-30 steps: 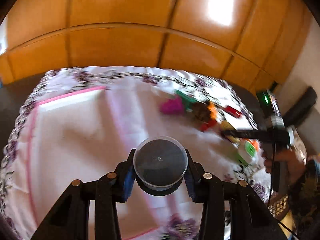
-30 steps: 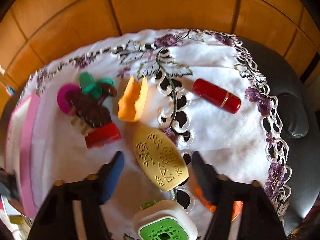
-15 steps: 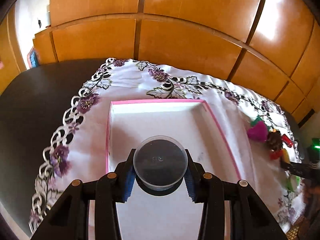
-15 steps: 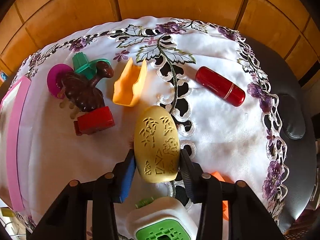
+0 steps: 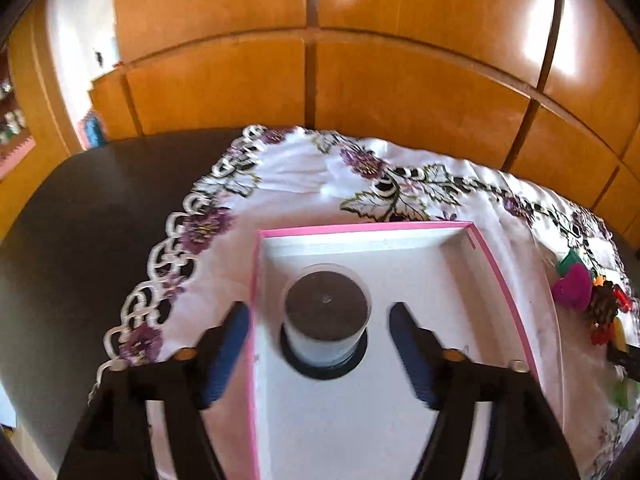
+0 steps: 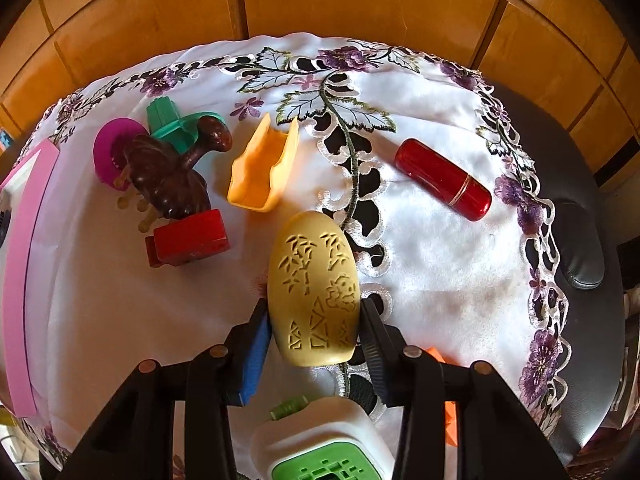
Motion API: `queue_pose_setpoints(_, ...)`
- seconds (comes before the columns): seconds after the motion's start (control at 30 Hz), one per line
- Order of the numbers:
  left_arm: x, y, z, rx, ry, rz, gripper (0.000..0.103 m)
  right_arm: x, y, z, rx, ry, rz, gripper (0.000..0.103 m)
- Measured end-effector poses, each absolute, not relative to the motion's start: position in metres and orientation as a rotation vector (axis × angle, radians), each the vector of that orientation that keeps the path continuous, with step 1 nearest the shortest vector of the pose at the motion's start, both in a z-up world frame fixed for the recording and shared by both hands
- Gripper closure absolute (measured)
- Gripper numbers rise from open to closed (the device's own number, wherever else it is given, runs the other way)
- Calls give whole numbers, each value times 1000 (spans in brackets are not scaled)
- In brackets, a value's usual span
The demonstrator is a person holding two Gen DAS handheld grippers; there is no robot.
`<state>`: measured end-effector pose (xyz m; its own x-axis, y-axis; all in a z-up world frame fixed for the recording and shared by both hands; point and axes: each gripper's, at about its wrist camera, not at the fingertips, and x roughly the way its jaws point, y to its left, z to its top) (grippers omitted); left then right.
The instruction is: Organize rigid objects
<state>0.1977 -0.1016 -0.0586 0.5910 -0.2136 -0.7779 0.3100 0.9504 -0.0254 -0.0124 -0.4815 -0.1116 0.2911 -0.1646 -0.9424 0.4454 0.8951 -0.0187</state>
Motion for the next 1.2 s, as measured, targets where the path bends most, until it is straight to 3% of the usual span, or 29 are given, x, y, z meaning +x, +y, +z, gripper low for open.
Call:
queue_pose_setpoints(0.57, 66, -96, -21, 81, 810, -364, 25, -12, -470, -110, 190, 1204, -426, 61)
queue_pose_setpoints(1.2, 31, -65, -10, 70, 779, -294, 24, -4, -431, -103, 49, 1192, -299, 61)
